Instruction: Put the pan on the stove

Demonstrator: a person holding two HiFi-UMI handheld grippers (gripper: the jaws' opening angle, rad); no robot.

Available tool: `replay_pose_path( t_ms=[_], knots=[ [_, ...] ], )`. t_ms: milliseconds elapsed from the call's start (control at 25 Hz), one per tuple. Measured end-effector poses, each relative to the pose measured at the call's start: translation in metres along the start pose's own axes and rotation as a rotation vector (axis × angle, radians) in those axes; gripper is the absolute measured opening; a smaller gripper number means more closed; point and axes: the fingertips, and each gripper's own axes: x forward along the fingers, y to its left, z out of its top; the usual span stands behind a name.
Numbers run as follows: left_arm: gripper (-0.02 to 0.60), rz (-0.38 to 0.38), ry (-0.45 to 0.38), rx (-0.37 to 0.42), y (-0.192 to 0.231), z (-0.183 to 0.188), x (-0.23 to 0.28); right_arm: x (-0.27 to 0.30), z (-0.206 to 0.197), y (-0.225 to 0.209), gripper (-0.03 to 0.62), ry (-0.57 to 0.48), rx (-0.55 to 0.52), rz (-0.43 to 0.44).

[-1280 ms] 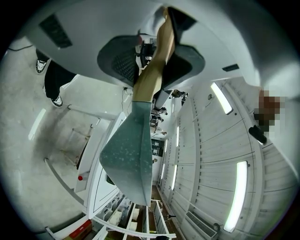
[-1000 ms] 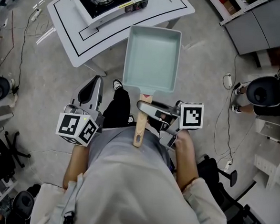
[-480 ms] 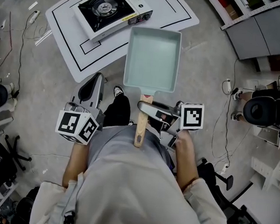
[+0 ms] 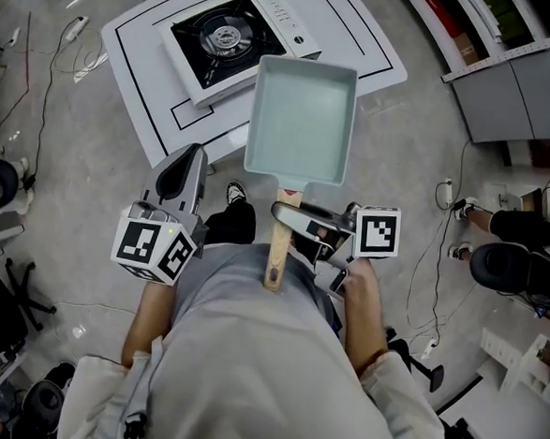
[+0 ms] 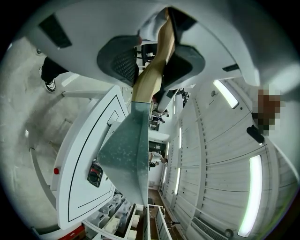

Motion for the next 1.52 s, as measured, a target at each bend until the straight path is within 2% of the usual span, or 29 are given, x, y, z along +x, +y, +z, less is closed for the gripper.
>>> replay_pose_path(
  t_ms=[440,960,1520],
  knots=[
    [0.008,0.032,-0.022,-0.012,0.045,0.026,0.035,0.04,0.056,0.002,0.169,0.057,-0.043,0.014],
    [0.008,0.056,-0.059,-0.025,0.06,0.047,0.061,0.058,0.105,0.005,0.17,0.116,-0.082,0.034],
    [0.008,0.222,-0.086,-0.032,0.084,0.066,0.099,0.075,0.165,-0.002,0.17,0.279,-0.097,0.085]
  ],
)
